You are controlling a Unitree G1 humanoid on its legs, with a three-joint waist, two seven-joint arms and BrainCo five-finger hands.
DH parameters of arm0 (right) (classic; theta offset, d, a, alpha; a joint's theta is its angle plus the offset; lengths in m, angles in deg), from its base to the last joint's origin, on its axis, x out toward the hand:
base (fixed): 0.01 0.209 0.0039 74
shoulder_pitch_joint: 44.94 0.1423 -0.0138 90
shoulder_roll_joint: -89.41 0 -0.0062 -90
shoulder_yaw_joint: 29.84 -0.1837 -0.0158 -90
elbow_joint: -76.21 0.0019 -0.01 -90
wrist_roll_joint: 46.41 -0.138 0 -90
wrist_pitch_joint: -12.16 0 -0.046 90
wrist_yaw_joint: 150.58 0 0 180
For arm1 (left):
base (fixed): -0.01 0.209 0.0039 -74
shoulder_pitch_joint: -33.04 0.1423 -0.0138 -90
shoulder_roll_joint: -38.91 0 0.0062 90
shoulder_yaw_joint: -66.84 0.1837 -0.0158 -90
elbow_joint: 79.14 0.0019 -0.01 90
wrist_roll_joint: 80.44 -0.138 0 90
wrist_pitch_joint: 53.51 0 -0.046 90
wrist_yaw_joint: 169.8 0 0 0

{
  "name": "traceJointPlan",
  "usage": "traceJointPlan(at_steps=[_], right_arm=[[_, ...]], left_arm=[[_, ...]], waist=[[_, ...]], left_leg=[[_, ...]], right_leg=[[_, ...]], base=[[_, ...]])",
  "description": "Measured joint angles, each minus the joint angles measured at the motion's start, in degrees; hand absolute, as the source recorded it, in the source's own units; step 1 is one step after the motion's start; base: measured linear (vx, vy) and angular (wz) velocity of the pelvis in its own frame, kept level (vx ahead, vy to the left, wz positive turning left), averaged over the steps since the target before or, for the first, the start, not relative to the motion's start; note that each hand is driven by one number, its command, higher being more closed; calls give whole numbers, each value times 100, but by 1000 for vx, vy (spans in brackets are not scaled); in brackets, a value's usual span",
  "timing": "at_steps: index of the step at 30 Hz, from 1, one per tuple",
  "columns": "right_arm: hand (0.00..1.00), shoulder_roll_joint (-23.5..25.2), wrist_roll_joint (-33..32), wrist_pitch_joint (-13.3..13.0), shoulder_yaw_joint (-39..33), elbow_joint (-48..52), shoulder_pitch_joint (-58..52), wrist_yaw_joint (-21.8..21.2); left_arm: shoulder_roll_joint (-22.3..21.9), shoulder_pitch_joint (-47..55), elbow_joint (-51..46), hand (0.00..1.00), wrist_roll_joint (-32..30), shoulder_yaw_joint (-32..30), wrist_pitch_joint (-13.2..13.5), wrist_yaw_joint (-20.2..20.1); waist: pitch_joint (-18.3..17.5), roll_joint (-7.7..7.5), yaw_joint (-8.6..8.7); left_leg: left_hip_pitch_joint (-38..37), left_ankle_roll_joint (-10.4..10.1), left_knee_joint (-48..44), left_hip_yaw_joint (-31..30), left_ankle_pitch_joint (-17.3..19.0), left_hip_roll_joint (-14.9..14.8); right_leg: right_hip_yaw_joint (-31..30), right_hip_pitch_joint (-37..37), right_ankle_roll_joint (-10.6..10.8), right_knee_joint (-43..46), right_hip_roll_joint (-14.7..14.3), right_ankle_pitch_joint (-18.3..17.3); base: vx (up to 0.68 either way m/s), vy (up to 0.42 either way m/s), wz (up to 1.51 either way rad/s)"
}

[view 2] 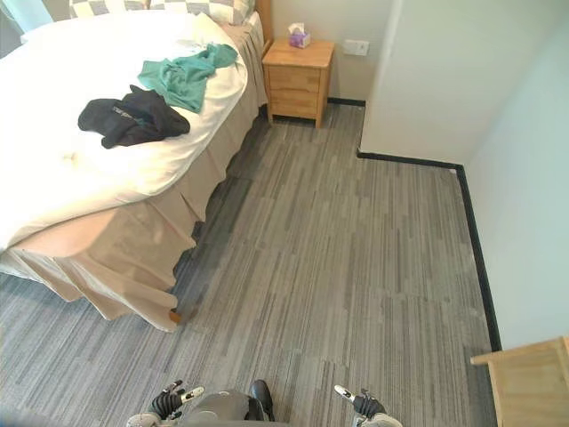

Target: Tidy the bed and pick cloth on bed and put in laundry

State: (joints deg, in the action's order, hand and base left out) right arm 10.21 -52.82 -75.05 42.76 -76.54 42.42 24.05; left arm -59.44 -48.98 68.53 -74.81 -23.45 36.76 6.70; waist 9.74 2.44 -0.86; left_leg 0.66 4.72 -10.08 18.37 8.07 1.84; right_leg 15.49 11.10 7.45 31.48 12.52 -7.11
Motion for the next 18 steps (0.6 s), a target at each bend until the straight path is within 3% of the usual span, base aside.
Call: traceJointPlan(at_steps=[1,3,5,7,10,12,13,15,16,18], right_arm=[[0,75,-94,-27,-49,49,5,56],[0,73,-128,-85,-39,50,-32,87],[0,52,-129,-153,-44,57,-109,53],[0,31,-132,-235,-43,101,-157,-63],[0,8,-128,-194,-37,90,-252,-112],[0,67,-125,-175,-9,185,-350,-115],[0,71,-123,-171,3,229,-373,-123],[0,112,-122,-179,231,442,-567,-161],[0,-18,-115,-200,225,512,-567,-190],[0,-25,-119,-225,247,574,-569,-193]], left_arm=[[97,4,25,0,-15,15,2,-24],[176,9,106,0,-54,49,1,-28],[189,-23,96,0,-46,62,2,-20],[201,-52,89,0,-5,129,-12,-17],[168,-149,74,0,-1,149,-54,-17],[147,-209,32,0,-1,97,-132,-20],[132,-212,23,0,-2,64,-140,-17],[62,-202,-89,0,-4,-294,-208,2],[-90,-218,-82,0,-18,-432,-234,34],[-212,-197,-198,0,-47,-530,-212,43]], waist=[[33,-136,27],[-1,-239,132],[6,-270,124],[10,-262,157],[33,-202,209],[29,-189,232],[33,-189,226],[47,-287,164],[87,-135,157],[120,-132,147]], left_leg=[[-239,38,110,-168,41,182],[-611,23,263,-410,104,342],[-994,-26,389,-650,166,362],[-1254,-67,474,-1087,250,303],[-1375,-99,476,-1557,362,90],[-1402,-280,345,-2090,586,-212],[-1432,-328,296,-2155,631,-267],[-1611,-692,93,-2441,989,-497],[-1680,-832,-32,-2484,1078,-746],[-1732,-952,-64,-2344,878,-843]], right_leg=[[-154,-453,113,1262,259,118],[-152,-968,-31,2431,529,-142],[-20,-1290,-33,2683,648,-479],[122,-1791,-79,2113,619,-746],[198,-2042,-43,830,393,-773],[10,-2269,-77,-782,78,-269],[-73,-2298,-113,-1007,19,-135],[-622,-2220,-141,-1966,-223,911],[-421,-2150,-397,-1516,-337,886],[-268,-2349,-556,-698,-229,225]], base=[[180,73,47],[243,27,82],[285,-26,79],[264,-111,81],[258,-190,102],[391,-348,110],[431,-390,91],[536,-505,98],[473,-469,86],[414,-444,70]])
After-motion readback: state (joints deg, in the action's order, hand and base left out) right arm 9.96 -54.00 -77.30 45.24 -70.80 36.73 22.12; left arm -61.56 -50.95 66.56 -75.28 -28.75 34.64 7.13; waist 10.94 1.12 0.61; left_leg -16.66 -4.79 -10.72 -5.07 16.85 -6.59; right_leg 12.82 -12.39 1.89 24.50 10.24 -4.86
